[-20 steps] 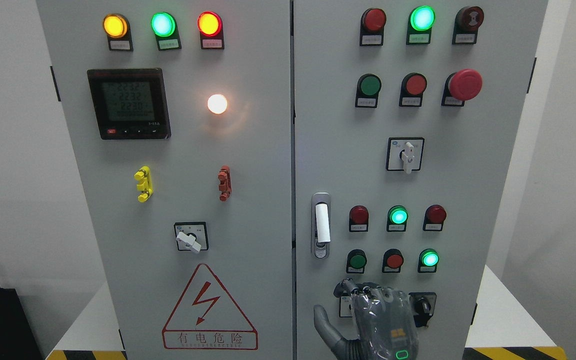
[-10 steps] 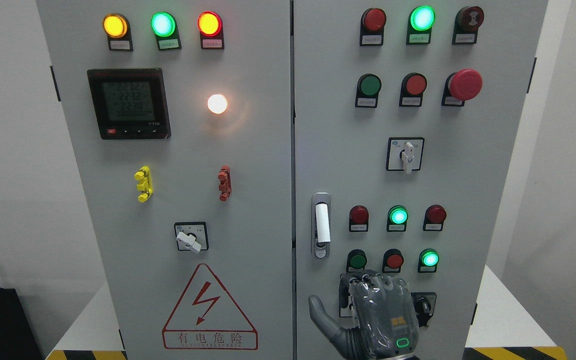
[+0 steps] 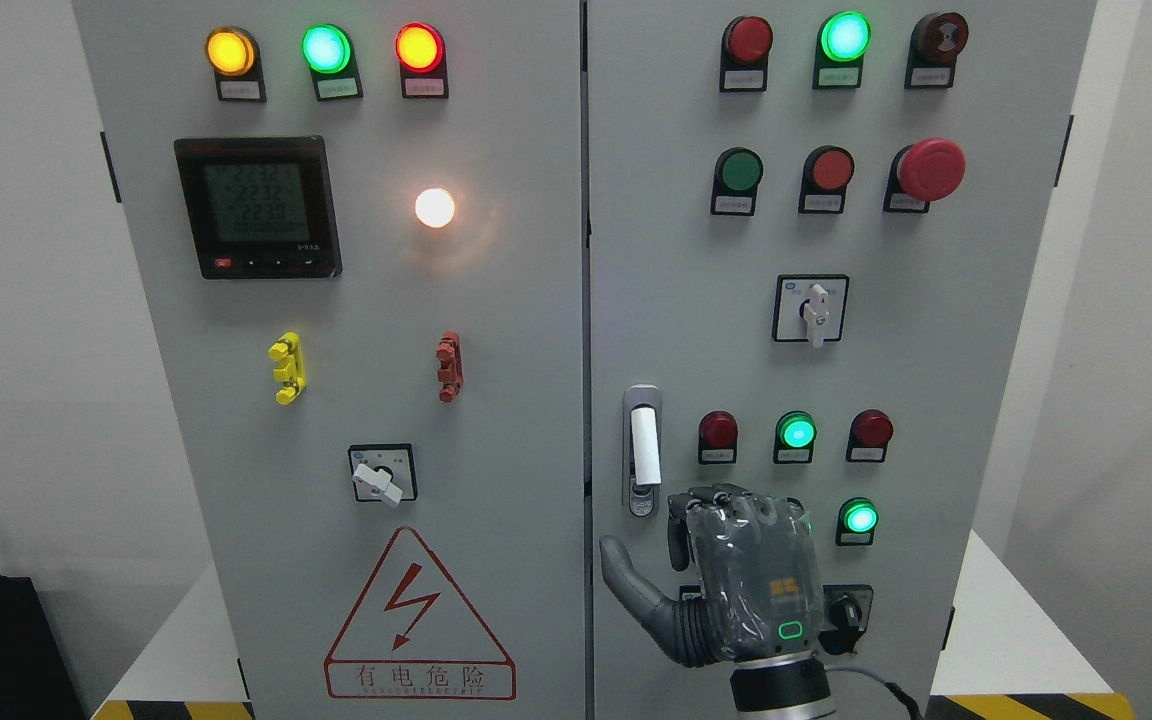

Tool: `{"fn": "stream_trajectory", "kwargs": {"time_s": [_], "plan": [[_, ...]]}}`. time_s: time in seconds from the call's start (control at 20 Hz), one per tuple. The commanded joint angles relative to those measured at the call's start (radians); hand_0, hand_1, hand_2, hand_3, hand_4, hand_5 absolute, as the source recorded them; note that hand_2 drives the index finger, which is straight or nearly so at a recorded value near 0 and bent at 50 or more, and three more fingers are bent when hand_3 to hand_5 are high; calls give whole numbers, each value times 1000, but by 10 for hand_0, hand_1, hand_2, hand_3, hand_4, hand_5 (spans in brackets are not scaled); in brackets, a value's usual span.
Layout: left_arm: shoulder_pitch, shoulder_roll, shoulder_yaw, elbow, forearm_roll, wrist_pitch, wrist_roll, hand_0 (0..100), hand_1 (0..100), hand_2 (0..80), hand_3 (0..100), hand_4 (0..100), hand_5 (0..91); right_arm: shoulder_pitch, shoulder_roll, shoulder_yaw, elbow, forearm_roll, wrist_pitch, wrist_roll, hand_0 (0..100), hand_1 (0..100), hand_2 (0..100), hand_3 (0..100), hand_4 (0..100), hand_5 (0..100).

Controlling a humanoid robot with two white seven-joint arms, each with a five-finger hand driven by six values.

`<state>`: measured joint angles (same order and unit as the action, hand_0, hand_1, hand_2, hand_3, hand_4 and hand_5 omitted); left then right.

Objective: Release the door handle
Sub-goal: 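Close the right hand fingers around the silver latch handle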

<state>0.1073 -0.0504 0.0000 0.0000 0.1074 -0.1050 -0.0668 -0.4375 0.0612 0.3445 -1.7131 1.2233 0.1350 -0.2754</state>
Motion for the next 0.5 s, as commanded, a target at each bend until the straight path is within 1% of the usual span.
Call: {"fn": "stream_trajectory", "kwargs": {"time_s": [0.0,0.15,0.2,0.35,0.45], "plan": [[0,0,-14,20,0,-1,-1,120,389,0,0,0,0,-30,40,-1,18,-1,3,-2,249,560,910,1000,959,1000],[0,0,-14,20,0,-1,-1,120,389,0,0,0,0,-33,40,-4,29,-1,5,-2,251,573,905,1000,959,1000],[0,0,-14,20,0,-1,-1,120,389,0,0,0,0,-36,46,-4,32,-1,9,-2,251,574,904,1000,959,1000],[0,0,-14,20,0,-1,-1,120,389,0,0,0,0,-62,48,-10,56,-4,14,-5,243,577,902,1000,959,1000],[0,0,-14,20,0,-1,-1,120,389,0,0,0,0,-75,48,-12,62,-5,18,-5,254,575,902,1000,959,1000]]}}
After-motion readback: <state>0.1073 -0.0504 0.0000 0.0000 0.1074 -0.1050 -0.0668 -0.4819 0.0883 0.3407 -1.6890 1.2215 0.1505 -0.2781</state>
